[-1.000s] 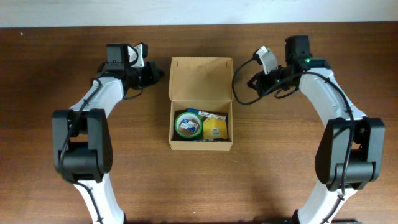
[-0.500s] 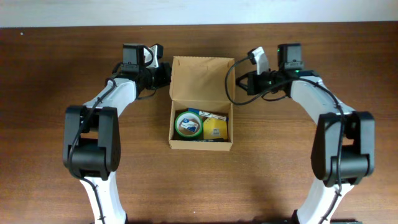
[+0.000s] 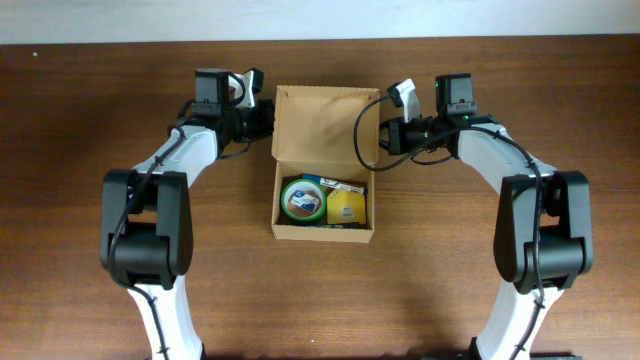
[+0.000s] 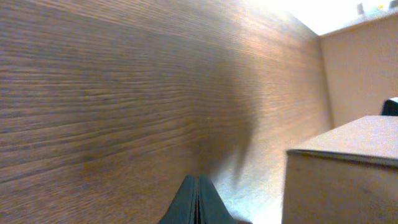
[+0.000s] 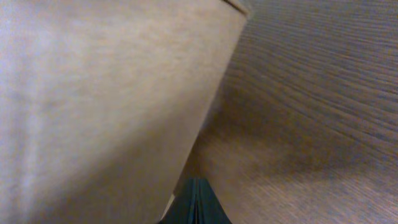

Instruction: Pack container

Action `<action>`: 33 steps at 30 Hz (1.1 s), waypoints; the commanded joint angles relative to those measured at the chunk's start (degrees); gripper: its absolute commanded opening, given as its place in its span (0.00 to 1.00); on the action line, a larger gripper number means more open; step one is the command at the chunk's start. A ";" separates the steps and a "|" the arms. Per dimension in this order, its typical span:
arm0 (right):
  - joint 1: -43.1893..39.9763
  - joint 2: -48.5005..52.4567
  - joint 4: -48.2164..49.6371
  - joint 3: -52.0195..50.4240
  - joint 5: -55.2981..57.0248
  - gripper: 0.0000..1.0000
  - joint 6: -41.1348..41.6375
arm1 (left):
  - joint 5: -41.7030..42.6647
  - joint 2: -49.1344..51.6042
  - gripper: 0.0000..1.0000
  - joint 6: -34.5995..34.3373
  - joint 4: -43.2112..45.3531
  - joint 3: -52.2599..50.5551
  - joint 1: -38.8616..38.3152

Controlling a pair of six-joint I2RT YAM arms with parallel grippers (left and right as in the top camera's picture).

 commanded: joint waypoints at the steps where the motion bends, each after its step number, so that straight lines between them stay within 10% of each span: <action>1: 0.33 0.70 0.35 2.25 -8.76 0.04 -0.11 | 7.06 0.55 0.02 1.25 1.66 1.40 0.07; 20: 0.35 -6.54 -7.10 10.27 -11.19 0.04 -0.85 | 11.32 -12.55 0.02 5.22 2.91 1.44 0.00; 33: 2.03 -13.68 -24.26 10.27 -1.79 0.04 -10.75 | 6.69 -21.57 0.02 18.36 -17.09 1.44 -0.11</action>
